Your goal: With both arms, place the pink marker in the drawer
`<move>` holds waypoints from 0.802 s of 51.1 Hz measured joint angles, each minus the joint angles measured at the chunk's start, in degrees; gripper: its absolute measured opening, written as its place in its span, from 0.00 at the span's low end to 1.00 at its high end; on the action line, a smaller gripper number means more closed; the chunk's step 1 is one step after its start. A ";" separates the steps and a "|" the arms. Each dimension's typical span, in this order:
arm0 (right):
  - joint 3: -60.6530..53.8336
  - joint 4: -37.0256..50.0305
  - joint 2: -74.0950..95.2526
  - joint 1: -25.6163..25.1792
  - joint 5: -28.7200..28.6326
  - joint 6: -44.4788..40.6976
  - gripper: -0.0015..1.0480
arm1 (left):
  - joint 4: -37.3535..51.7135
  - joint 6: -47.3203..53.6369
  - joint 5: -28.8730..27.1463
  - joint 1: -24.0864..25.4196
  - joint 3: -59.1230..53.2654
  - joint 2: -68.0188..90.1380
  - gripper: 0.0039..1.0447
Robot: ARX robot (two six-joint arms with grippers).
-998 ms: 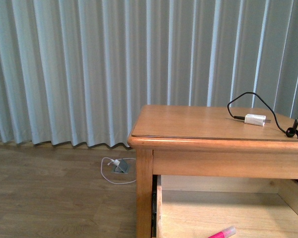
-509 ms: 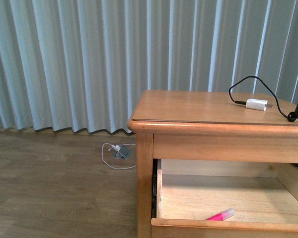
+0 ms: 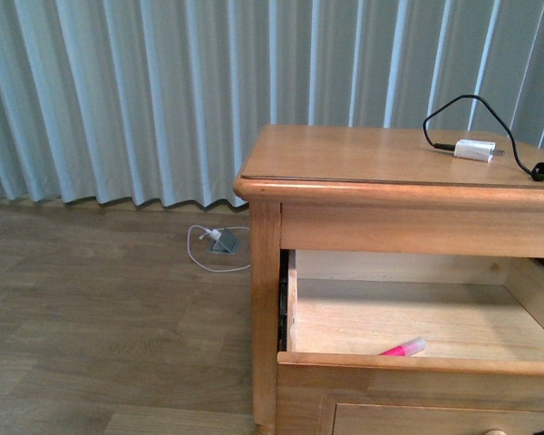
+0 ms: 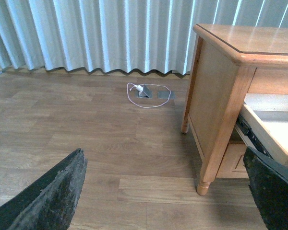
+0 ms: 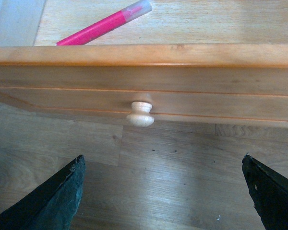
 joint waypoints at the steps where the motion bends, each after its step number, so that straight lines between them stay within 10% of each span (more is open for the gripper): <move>1: 0.90 1.36 2.60 0.07 0.35 0.22 0.92 | 0.00 0.00 0.00 0.00 0.00 0.00 0.95; 41: 23.82 27.65 36.61 2.19 11.43 5.18 0.92 | 0.00 0.00 0.00 0.00 0.00 0.00 0.95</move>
